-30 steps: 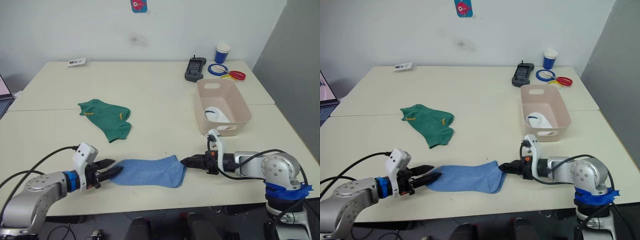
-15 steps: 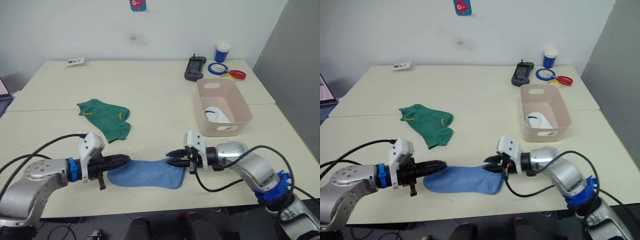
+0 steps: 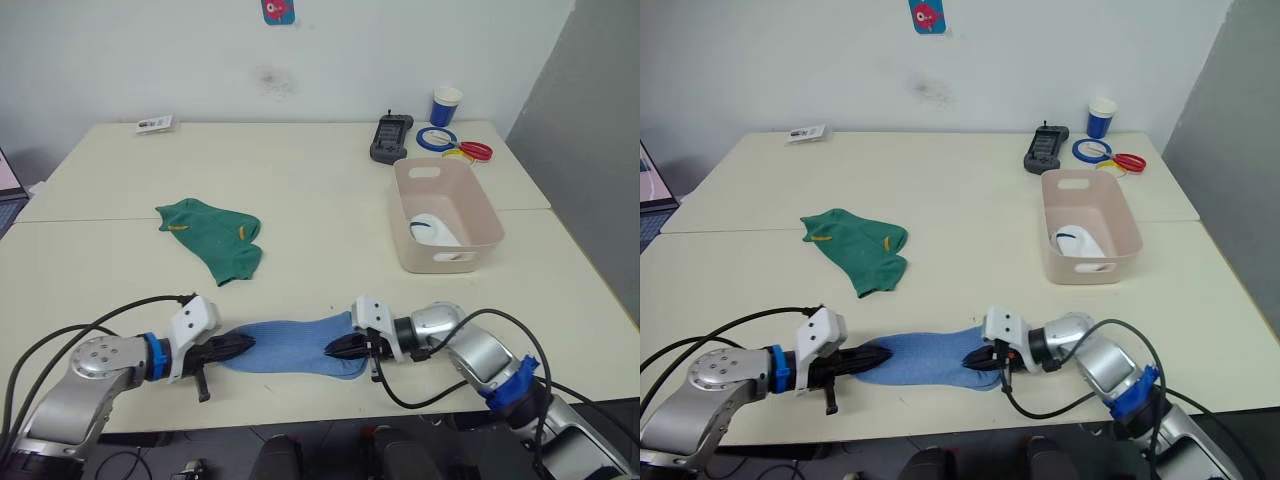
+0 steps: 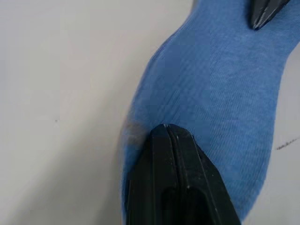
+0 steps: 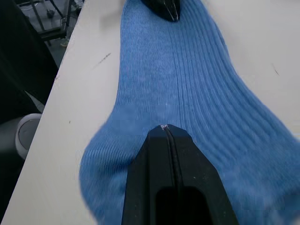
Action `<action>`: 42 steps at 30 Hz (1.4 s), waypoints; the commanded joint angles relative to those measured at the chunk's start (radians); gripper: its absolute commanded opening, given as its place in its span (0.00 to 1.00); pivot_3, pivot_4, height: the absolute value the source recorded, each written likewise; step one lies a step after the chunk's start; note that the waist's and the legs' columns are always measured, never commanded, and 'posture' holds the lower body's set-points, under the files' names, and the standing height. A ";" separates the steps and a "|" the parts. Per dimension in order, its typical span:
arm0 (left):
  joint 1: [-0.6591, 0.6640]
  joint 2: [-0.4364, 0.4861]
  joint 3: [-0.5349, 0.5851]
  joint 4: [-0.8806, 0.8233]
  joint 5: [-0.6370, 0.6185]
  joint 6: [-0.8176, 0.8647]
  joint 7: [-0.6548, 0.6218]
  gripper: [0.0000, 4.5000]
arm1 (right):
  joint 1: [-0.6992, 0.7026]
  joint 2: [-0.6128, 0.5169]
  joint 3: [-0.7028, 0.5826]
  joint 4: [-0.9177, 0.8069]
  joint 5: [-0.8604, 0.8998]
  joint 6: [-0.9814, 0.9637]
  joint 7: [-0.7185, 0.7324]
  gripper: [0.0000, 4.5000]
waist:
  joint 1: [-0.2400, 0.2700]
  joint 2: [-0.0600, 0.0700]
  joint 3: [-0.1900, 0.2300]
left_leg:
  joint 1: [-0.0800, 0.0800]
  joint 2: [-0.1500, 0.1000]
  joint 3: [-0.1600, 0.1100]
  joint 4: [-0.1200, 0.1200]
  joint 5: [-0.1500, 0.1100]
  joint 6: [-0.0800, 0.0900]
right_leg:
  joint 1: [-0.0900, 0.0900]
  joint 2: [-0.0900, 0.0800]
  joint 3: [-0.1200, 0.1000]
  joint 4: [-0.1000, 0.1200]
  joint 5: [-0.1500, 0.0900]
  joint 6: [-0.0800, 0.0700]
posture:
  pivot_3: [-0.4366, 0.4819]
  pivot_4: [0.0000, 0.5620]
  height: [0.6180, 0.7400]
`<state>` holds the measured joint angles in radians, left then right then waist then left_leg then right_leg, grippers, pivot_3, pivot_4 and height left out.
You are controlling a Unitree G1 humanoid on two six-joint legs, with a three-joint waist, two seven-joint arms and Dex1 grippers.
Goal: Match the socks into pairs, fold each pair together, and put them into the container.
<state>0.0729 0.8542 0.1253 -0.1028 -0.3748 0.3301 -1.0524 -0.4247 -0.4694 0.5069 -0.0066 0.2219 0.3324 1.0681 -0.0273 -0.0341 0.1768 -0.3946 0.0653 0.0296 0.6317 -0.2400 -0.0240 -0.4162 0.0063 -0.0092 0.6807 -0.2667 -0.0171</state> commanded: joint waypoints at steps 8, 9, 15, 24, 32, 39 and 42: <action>0.020 -0.011 0.077 -0.030 -0.122 0.131 -0.008 0.00 | 0.088 -0.073 -0.105 -0.131 0.057 0.096 0.015 0.01 | 0.000 -0.001 -0.002 | 0.012 0.000 0.000 -0.003 0.000 0.000 | 0.010 -0.001 0.000 -0.001 -0.003 -0.004 | 0.48 0.27 1.00; 0.022 -0.005 0.090 -0.053 -0.147 0.151 -0.014 0.00 | 0.086 -0.067 -0.130 -0.171 0.095 0.146 0.003 0.01 | 0.000 -0.001 -0.001 | 0.011 0.000 0.000 -0.003 0.000 0.000 | 0.010 -0.001 -0.001 -0.001 -0.003 -0.004 | 0.48 0.27 1.00; 0.007 0.041 0.158 -0.111 -0.197 0.200 -0.029 0.00 | 0.079 -0.057 -0.299 -0.355 0.273 0.439 -0.124 0.21 | -0.001 -0.001 0.000 | 0.009 0.000 -0.001 -0.003 0.000 0.000 | 0.009 -0.001 -0.001 0.000 -0.003 -0.004 | 0.48 0.27 1.00; -0.022 0.033 0.103 -0.155 -0.138 0.138 -0.023 0.00 | 0.076 -0.064 -0.306 -0.331 0.233 0.523 -0.250 0.57 | 0.000 -0.001 0.000 | 0.008 -0.001 0.000 -0.003 0.000 0.000 | 0.008 -0.002 -0.001 -0.002 -0.003 -0.004 | 0.48 0.27 1.00; -0.023 0.054 0.123 -0.124 -0.130 0.124 -0.052 0.00 | 0.056 -0.065 -0.356 -0.360 0.364 0.816 -0.300 0.98 | -0.001 -0.001 0.000 | 0.007 0.000 0.000 -0.003 0.000 0.000 | 0.007 -0.002 -0.001 -0.001 -0.003 -0.004 | 0.48 0.27 1.00; 0.003 0.060 0.117 -0.223 -0.202 0.189 -0.097 0.00 | 0.050 -0.048 -0.243 -0.349 0.344 0.876 -0.341 0.98 | -0.004 -0.002 -0.001 | 0.004 0.000 -0.001 -0.003 0.000 0.000 | 0.005 -0.002 -0.001 -0.001 -0.003 -0.004 | 0.48 0.27 1.00; 0.005 0.075 0.130 -0.292 -0.273 0.257 -0.115 0.00 | 0.043 -0.004 -0.253 -0.316 0.361 0.900 -0.366 0.98 | -0.005 -0.004 -0.002 | 0.004 0.000 -0.001 -0.003 0.000 0.000 | 0.005 -0.001 -0.001 -0.001 -0.003 -0.004 | 0.48 0.27 1.00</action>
<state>0.0792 0.9081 0.2284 -0.3367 -0.5995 0.5617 -1.1509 -0.3853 -0.4891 0.2253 -0.3457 0.5719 1.2037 0.7166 -0.0318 -0.0384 0.1744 -0.3899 0.0657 0.0285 0.6289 -0.2403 -0.0243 -0.4114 0.0057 -0.0102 0.6798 -0.2694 -0.0212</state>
